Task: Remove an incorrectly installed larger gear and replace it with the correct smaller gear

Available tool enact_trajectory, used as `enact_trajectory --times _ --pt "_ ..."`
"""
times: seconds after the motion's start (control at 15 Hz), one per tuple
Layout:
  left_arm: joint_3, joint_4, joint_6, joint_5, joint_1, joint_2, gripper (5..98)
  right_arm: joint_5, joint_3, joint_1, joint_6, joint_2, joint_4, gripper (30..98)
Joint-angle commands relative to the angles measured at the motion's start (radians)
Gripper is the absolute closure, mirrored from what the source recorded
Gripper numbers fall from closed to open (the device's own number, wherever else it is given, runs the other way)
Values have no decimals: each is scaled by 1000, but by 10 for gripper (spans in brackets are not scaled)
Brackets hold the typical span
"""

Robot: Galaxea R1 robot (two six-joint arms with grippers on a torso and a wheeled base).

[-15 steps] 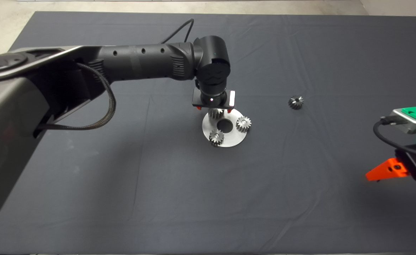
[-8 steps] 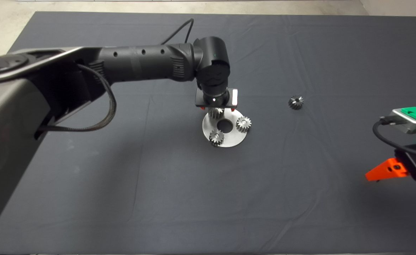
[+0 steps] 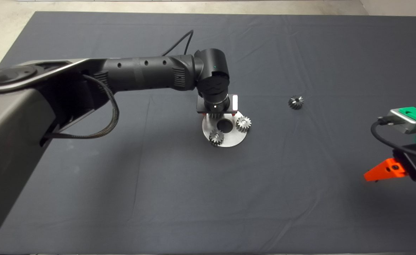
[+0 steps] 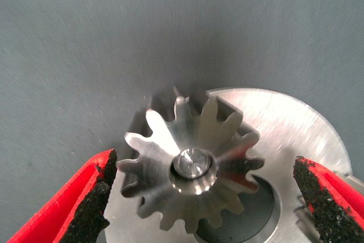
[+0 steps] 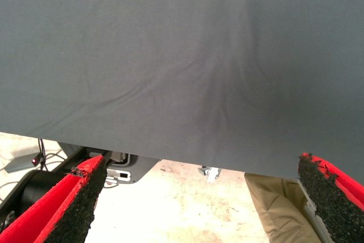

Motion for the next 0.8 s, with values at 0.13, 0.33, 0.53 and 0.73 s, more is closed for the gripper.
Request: enact_trajectory --times 0.13,0.33,0.53,0.73 --pt "13 19 -2 28 -41 2 274 -103 17 12 37 35 43 395" --pt "23 19 -2 33 -39 2 276 -106 14 14 39 37 43 395" --pt "20 20 -2 33 -28 2 276 -106 16 15 39 34 44 395" --pt "13 20 -3 30 -8 2 276 -106 14 17 39 34 45 395"
